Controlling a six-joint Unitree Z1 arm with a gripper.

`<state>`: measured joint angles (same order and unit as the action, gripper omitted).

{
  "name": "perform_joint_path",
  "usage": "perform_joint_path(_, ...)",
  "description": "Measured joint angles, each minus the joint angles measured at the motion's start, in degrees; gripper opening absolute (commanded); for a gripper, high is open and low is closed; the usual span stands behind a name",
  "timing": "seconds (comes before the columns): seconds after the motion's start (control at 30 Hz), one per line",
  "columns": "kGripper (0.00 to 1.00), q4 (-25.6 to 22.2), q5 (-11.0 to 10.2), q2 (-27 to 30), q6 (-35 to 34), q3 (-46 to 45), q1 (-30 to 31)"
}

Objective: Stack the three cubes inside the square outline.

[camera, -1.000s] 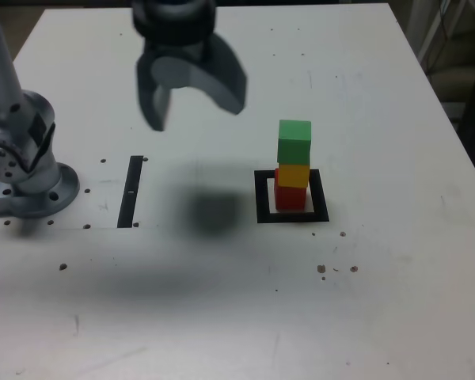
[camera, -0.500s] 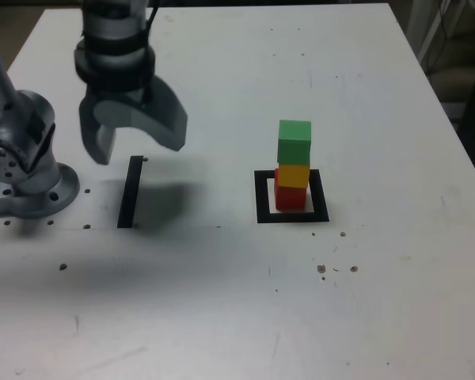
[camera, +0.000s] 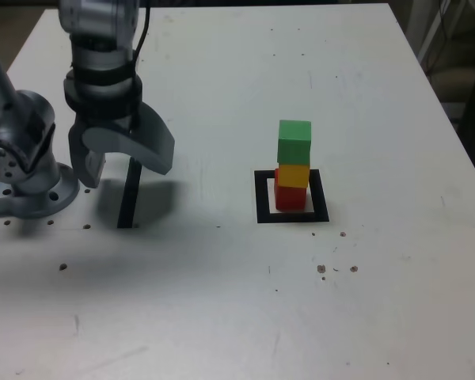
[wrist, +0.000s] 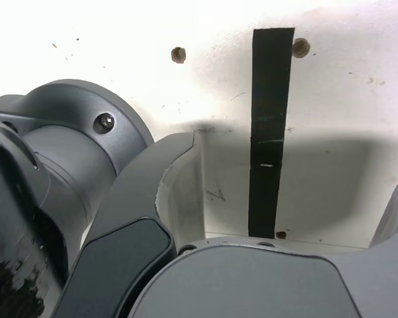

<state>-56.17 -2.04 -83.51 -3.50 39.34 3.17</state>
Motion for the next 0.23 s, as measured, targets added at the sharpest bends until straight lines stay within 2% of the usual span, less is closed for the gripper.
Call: perform_joint_path(0.23,1.00,0.16,0.00,0.00,-0.01,-0.26,0.00)
